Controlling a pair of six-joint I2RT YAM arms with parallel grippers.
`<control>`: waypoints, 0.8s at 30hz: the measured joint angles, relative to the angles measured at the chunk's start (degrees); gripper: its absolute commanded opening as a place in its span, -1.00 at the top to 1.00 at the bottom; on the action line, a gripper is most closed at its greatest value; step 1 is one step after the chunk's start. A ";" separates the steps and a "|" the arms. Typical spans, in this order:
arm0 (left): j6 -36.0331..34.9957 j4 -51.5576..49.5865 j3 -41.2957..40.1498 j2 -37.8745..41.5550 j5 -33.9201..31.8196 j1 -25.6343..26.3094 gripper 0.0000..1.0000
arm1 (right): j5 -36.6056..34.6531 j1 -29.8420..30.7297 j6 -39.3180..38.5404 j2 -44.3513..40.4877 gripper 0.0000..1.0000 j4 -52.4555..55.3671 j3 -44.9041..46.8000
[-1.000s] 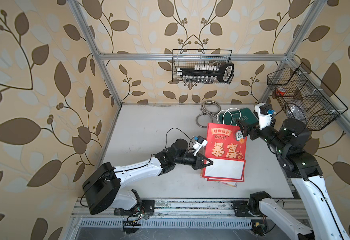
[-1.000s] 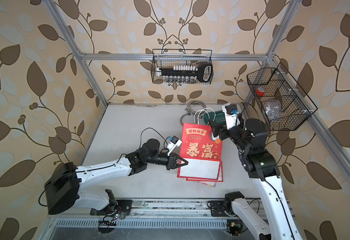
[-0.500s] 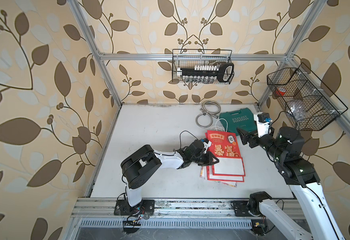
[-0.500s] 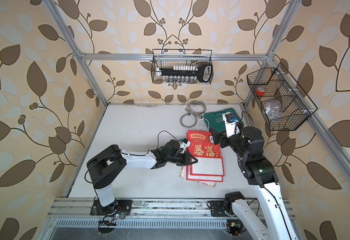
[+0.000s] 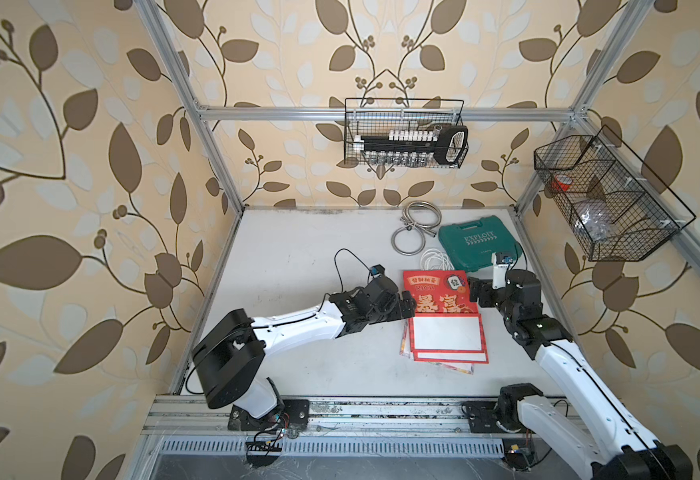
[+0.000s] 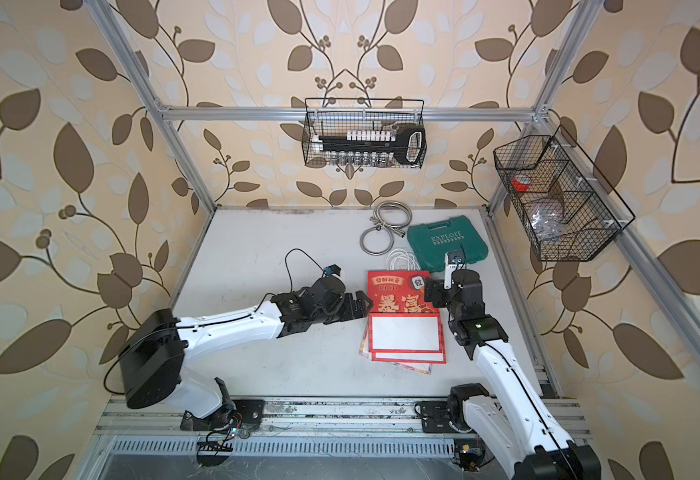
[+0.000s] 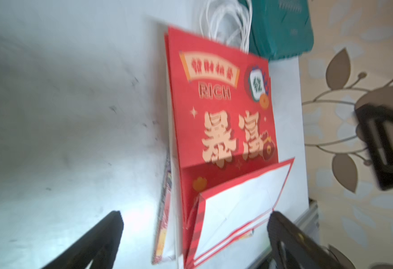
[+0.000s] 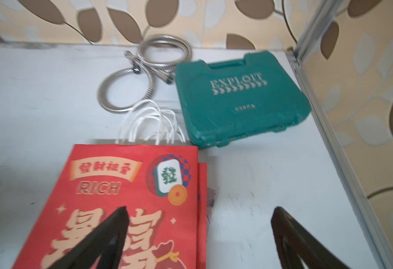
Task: Put away the paper bag
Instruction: Place the paper bag at the center of the board, then reset both arms
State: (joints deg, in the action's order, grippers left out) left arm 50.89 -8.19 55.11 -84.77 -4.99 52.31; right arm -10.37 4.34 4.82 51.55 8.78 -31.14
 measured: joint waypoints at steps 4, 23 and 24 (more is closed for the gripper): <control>-10.64 -6.05 1.05 2.34 -9.66 -5.68 -0.98 | 0.52 -5.95 0.31 7.85 -0.86 -11.39 4.79; -48.13 28.15 -23.23 3.10 -10.58 -42.56 -0.98 | 11.89 -5.86 -4.44 35.54 -0.99 -53.13 10.51; -49.07 32.17 -23.85 2.23 -9.44 -42.56 -0.98 | 11.93 -6.25 -4.39 35.54 -0.99 -53.64 10.47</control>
State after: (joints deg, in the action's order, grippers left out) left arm 1.83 23.99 31.27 -82.54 -14.44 9.76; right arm 1.56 -1.91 0.43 87.09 -44.86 -20.67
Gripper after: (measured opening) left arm 0.989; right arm 0.991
